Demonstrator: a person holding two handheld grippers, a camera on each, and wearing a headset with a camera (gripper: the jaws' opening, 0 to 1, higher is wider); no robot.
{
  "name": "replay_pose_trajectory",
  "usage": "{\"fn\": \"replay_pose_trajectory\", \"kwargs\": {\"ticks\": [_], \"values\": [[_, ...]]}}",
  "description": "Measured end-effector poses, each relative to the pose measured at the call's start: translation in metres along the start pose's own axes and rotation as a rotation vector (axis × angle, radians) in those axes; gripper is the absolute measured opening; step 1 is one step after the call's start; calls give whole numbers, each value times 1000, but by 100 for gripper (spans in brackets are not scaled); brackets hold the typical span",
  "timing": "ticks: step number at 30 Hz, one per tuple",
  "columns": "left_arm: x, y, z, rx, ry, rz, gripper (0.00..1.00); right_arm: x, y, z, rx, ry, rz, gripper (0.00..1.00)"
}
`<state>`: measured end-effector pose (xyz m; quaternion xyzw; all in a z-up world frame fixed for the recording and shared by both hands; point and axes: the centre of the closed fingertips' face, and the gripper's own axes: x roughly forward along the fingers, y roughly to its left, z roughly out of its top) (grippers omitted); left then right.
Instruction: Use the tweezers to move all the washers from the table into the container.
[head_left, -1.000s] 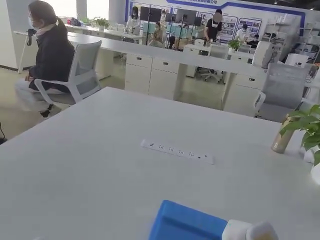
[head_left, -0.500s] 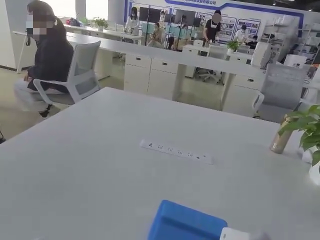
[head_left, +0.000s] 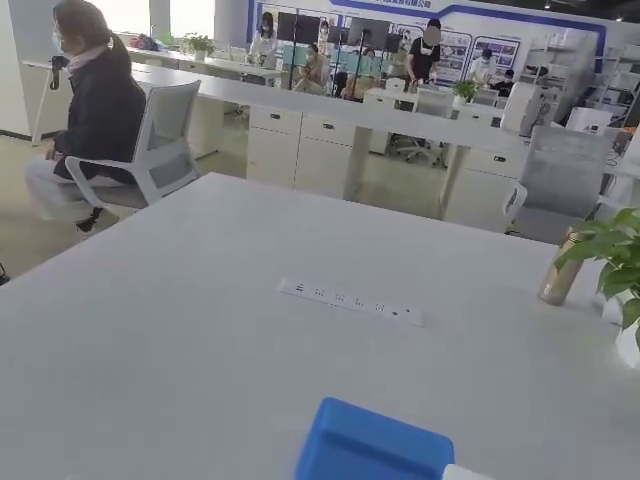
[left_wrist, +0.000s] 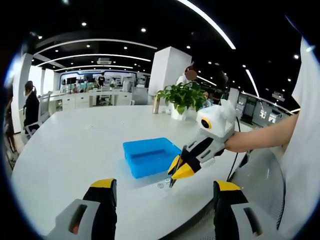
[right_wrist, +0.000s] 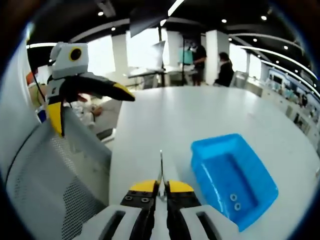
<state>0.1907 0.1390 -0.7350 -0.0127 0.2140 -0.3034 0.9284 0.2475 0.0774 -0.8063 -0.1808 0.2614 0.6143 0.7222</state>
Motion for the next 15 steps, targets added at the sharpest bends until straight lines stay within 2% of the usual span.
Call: {"fn": "replay_pose_trajectory", "kwargs": {"ticks": [4,10,15], "values": [[1,-1,-1,1,4,-2,80,-7,-10,10,37,-34,-9,3],[2,-2,1,2,0,-5,80,-18,-24,30,38,-50,-33,3],[2,-1,0,4,0,-5,80,-27,-39,50,48,-93,-53,3]]}}
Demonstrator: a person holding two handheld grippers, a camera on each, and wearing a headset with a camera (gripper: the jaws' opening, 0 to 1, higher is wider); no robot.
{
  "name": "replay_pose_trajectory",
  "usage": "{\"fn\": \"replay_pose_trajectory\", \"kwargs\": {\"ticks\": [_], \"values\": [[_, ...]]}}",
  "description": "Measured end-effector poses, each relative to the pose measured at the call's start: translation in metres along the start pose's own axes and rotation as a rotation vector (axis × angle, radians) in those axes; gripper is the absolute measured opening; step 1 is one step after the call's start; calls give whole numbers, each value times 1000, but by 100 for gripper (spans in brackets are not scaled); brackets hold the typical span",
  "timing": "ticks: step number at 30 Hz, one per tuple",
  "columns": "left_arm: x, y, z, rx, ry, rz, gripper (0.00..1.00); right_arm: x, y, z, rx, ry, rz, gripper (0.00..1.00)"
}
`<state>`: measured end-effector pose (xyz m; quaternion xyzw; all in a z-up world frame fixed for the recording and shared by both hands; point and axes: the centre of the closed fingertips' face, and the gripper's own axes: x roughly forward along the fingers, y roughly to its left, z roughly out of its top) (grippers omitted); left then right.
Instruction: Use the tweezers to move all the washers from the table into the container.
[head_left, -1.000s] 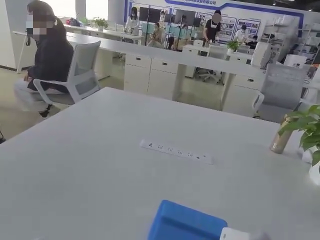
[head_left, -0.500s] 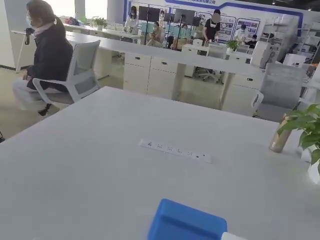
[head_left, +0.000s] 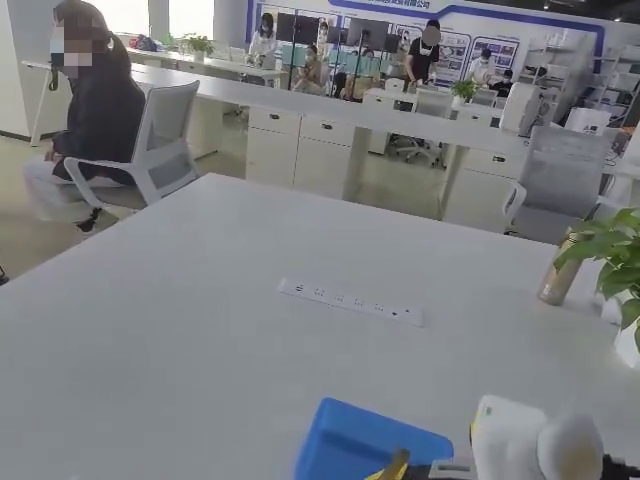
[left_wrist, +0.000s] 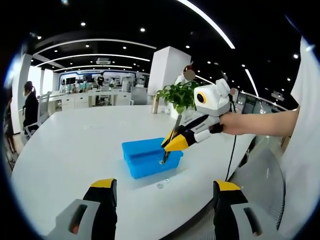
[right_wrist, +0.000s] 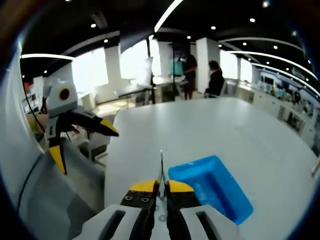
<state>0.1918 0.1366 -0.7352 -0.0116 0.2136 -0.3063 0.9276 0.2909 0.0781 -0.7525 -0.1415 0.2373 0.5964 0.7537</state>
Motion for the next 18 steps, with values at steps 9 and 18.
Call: {"fn": "replay_pose_trajectory", "kwargs": {"ticks": [9,18], "values": [[-2,2,-1,-4,-1,8,80,1,-28,13,16,8,-39,3],[-4,3,-1,-5,-1,11,80,6,-47,1,116,60,-76,3]]}}
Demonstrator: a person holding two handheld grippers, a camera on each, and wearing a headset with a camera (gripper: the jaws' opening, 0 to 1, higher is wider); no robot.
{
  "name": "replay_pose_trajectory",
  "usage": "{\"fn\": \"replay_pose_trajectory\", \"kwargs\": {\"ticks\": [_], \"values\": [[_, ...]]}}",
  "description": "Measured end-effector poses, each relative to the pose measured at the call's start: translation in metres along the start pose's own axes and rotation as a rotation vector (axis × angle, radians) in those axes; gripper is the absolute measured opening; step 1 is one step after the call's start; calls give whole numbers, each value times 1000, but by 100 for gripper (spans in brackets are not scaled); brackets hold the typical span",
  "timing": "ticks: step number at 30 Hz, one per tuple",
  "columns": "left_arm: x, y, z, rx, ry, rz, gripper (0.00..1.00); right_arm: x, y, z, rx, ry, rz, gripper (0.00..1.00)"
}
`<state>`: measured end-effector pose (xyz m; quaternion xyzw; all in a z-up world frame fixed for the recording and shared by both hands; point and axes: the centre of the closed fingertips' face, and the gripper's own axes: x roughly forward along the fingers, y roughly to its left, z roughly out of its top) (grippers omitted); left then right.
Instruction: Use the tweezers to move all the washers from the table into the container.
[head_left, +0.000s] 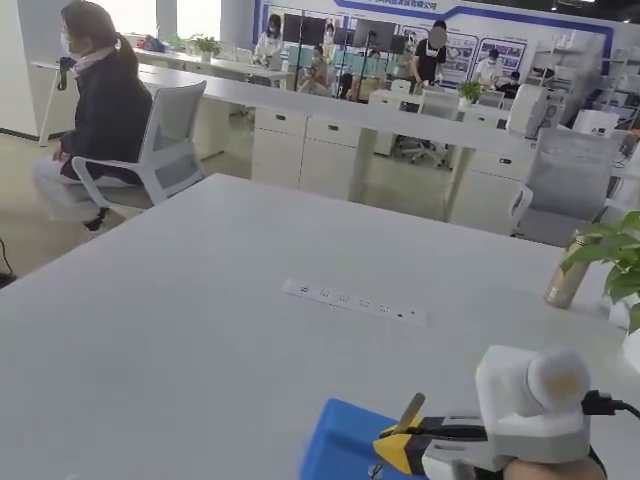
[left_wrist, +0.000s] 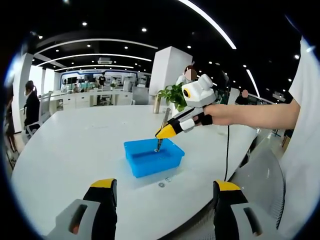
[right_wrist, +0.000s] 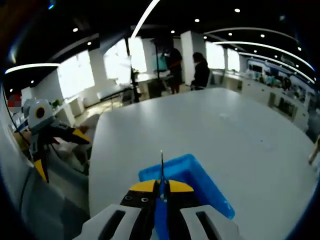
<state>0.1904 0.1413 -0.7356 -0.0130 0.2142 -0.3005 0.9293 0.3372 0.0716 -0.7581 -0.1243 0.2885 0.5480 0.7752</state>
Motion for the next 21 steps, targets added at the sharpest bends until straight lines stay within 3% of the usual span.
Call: {"fn": "replay_pose_trajectory", "kwargs": {"ticks": [12,21], "values": [[-3,4,0,-6,-1,9,80,13,-22,-6,48,54,-16,3],[-3,3,1,-6,-2,8,80,22,-22,-14,46,97,-7,3]]}}
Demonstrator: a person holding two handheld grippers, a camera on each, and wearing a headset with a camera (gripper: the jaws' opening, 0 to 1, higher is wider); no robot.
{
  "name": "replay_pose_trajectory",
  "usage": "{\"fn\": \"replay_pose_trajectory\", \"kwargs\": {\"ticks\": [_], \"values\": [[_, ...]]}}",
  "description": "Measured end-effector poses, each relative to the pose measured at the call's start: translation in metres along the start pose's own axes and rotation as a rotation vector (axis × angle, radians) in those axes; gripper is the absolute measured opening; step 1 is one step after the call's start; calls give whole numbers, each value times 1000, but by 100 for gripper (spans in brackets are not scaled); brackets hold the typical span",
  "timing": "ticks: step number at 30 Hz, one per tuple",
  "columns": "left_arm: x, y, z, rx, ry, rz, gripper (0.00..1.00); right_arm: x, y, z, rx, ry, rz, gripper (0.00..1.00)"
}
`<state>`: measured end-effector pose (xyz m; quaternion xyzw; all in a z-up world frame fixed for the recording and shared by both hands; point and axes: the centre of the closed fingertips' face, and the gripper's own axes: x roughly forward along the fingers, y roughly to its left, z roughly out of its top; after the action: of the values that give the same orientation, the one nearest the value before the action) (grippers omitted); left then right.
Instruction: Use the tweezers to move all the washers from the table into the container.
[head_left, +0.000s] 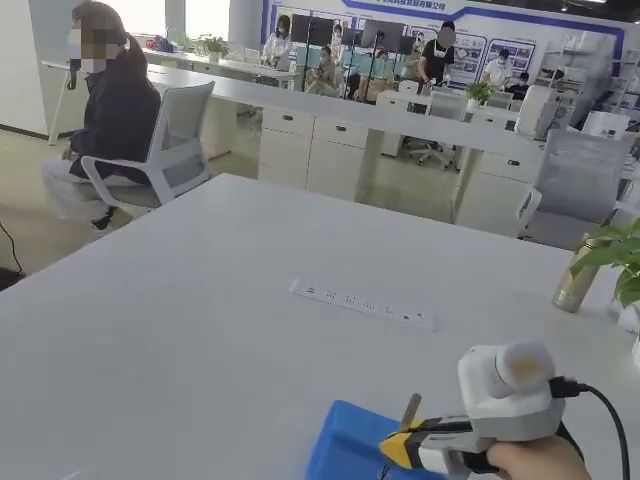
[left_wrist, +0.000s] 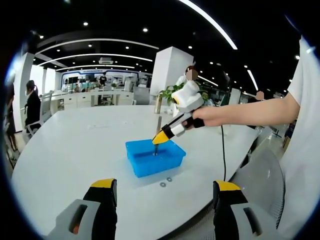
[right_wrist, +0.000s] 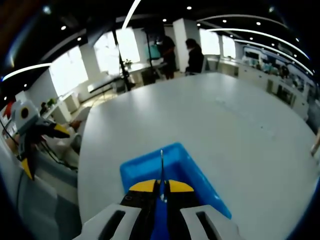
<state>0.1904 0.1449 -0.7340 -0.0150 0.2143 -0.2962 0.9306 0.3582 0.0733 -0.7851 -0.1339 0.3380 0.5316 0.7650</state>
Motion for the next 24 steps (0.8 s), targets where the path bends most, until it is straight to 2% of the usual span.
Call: {"fn": "replay_pose_trajectory", "kwargs": {"ticks": [5,13,24], "values": [[0,-1,1,5,-1,-2,80,6,-14,-11,11,26,-3,3],[0,-2,2,4,-6,-4,80,11,-19,-21,49,46,-9,3],[-2,1,4,-1,-15,6,81,17,-21,-25,43,59,-17,3]]}}
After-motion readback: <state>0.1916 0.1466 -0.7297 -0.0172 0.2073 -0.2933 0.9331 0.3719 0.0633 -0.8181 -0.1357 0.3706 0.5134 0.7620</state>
